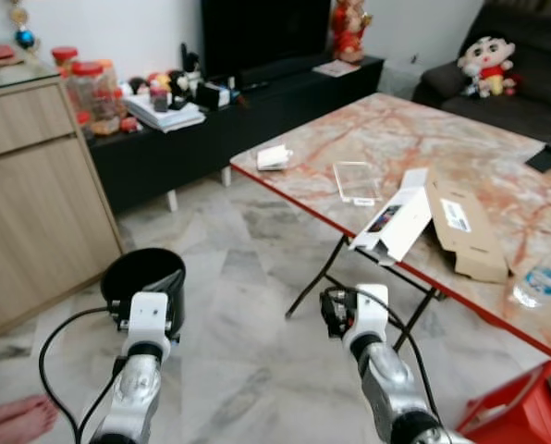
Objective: Picking trash to rubbish bin
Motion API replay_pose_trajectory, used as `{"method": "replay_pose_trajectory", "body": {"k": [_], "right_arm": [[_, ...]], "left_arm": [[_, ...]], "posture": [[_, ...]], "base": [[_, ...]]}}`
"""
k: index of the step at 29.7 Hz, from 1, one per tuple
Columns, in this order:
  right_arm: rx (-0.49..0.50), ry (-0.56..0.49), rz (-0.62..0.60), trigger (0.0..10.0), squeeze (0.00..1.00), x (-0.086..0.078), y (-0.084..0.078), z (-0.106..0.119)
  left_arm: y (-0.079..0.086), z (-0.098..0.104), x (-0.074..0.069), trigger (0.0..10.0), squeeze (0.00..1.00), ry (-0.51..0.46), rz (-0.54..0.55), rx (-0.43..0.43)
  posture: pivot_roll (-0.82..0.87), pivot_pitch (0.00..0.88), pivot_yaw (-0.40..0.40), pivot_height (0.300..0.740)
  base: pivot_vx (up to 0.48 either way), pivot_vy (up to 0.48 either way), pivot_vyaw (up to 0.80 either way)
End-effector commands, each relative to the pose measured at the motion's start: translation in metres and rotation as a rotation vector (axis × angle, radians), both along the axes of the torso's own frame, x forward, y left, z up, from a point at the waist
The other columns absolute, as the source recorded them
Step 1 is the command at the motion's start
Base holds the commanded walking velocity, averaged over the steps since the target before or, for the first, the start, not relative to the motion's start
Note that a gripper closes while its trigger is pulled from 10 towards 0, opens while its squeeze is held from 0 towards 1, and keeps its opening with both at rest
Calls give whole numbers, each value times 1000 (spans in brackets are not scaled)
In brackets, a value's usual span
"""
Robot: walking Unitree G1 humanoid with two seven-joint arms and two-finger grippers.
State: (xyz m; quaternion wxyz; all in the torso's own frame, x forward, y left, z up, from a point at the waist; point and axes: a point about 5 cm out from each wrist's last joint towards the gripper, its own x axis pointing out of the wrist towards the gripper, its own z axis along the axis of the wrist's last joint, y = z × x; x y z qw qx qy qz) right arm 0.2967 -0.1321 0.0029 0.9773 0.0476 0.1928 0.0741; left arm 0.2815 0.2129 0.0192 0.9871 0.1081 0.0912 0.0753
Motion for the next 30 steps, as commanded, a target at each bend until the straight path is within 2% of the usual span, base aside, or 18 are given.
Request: {"method": "replay_pose_trajectory", "body": {"k": [1, 2, 3, 5, 8, 9, 11, 19, 23, 30], "right_arm": [[-50, 116, -20, 10000, 0, -18, -11, -20], [-50, 116, -20, 10000, 0, -18, -11, -20], [-70, 167, -26, 10000, 0, -28, -16, -30], [-81, 217, -39, 10000, 0, -39, -20, -39], [-97, 267, -46, 10000, 0, -50, -24, -48], [-106, 311, -52, 10000, 0, -60, -26, -56], [-112, 346, -55, 10000, 0, -68, -27, -61], [-131, 416, -50, 10000, 0, -85, -28, -72], [-133, 422, -42, 10000, 0, -86, -27, -73], [-134, 415, -35, 10000, 0, -82, -25, -71]], "left_arm": [[9, -23, -19, 10000, 0, 133, 31, 1], [9, -23, -19, 10000, 0, 133, 31, 1], [14, -34, -30, 10000, 0, 198, 56, -9], [19, -46, -43, 10000, 0, 270, 83, -20], [22, -56, -56, 10000, 0, 331, 107, -33], [23, -65, -68, 10000, 0, 379, 127, -42], [24, -71, -77, 10000, 0, 413, 149, -63], [21, -81, -92, 10000, 0, 481, 144, -41], [23, -82, -94, 10000, 0, 490, 152, -42], [25, -83, -96, 10000, 0, 494, 157, -40]], "posture": [[41, 0, -56, 740], [41, 0, -56, 740], [38, 0, -57, 740], [39, 0, -57, 740], [37, 0, -57, 740], [36, 0, -58, 740], [36, 0, -58, 740], [36, 0, -64, 740], [38, 0, -64, 740], [37, 0, -62, 740]], "base": [[0, 0, 0], [0, 0, 0], [0, 0, 0], [0, 0, -400], [0, 0, -800], [0, 0, -800], [0, 0, -800], [0, -111, -791], [0, -445, -788], [0, 0, -788]]}}
